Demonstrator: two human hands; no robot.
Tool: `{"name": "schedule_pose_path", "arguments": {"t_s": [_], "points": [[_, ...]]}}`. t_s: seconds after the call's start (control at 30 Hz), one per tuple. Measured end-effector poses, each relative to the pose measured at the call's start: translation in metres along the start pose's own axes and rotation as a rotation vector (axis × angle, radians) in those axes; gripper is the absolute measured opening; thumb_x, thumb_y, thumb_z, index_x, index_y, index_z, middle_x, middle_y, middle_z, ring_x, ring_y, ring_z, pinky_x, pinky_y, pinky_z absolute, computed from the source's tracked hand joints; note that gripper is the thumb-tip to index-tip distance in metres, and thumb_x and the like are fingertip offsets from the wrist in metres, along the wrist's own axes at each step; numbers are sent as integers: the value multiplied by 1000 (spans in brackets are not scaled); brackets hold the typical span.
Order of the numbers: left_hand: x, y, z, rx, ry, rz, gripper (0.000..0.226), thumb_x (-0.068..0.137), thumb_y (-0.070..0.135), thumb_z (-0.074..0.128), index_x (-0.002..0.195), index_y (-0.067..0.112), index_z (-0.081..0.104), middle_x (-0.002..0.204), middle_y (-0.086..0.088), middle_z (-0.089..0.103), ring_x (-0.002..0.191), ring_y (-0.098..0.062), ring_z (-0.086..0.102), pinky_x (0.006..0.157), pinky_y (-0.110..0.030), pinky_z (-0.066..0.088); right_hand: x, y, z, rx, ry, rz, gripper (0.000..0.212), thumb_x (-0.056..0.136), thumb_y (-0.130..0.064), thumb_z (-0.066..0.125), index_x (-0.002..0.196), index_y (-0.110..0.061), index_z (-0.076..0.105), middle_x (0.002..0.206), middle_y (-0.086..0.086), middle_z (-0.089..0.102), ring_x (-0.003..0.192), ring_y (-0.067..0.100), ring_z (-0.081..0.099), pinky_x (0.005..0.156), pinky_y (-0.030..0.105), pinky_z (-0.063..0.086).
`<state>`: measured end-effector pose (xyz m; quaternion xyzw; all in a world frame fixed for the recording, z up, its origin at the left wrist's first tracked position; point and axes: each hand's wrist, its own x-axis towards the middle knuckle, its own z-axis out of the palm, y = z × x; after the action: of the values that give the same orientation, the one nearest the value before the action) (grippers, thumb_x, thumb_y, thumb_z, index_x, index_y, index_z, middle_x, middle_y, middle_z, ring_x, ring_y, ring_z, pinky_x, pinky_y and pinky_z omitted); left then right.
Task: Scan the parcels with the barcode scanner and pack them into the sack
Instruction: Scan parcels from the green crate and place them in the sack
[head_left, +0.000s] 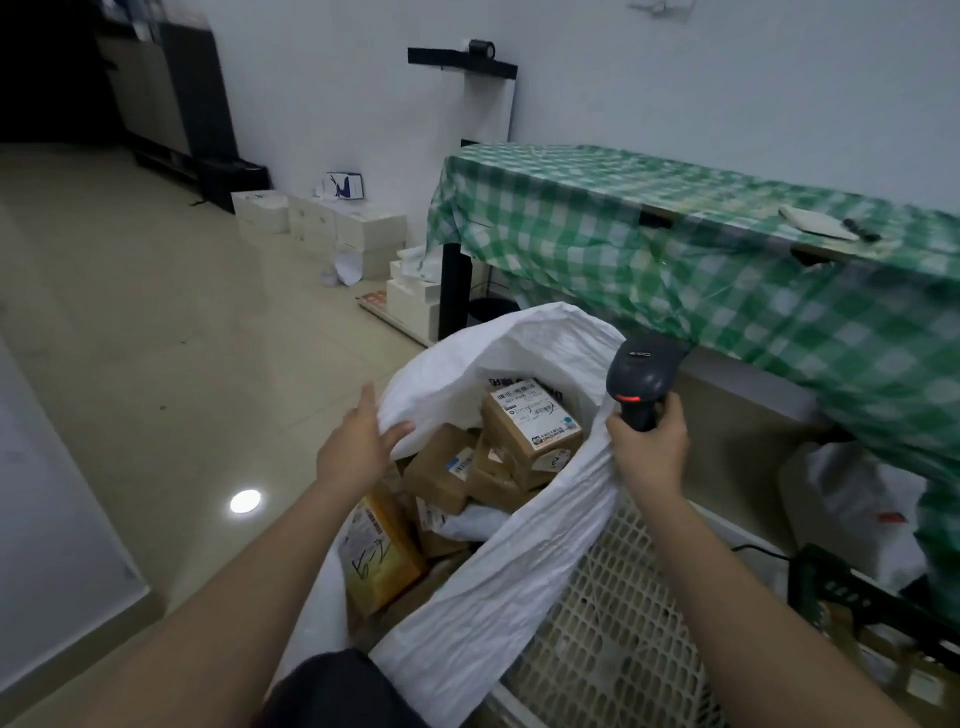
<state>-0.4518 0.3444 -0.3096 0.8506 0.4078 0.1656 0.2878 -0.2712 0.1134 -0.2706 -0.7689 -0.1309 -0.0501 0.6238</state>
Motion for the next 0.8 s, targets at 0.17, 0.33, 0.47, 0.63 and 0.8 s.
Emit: {"name": "schedule_pose_path", "arguments": {"t_s": [0.17,0.33,0.47,0.63,0.8], "points": [[26,10,-6,-209,194,113,30,97,22,53,79,-1,59,64,-6,51,63,-23,49,53,-30,30,8,-16,16,0,-13,-16,38,77,-2,68,108,-20,56,92,-2,62,87,17,57,75,27,38],[87,60,-40,-336,321,128,36,96,13,50,61,10,44,58,-5,43,60,-19,40,50,-28,24,35,-47,45,80,21,-32,35,75,0,67,103,-19,57,89,-1,63,86,19,59,77,27,39],[127,111,-83,-447,440,232,25,93,4,45,74,13,58,61,2,49,61,-17,44,46,-13,26,64,-87,59,171,87,-66,38,75,0,66,105,-22,56,97,2,64,89,19,60,78,28,42],[143,128,-99,-439,454,273,26,92,4,43,79,12,64,62,4,50,64,-16,46,49,-18,30,71,-92,50,148,43,-108,40,76,1,66,105,-24,54,94,2,64,86,19,59,79,33,45],[134,93,-68,-448,108,130,34,95,11,50,128,6,55,126,-13,59,116,-31,55,88,-32,43,49,-48,21,33,79,14,41,77,3,67,113,-14,58,96,5,63,92,24,60,76,32,40]]}}
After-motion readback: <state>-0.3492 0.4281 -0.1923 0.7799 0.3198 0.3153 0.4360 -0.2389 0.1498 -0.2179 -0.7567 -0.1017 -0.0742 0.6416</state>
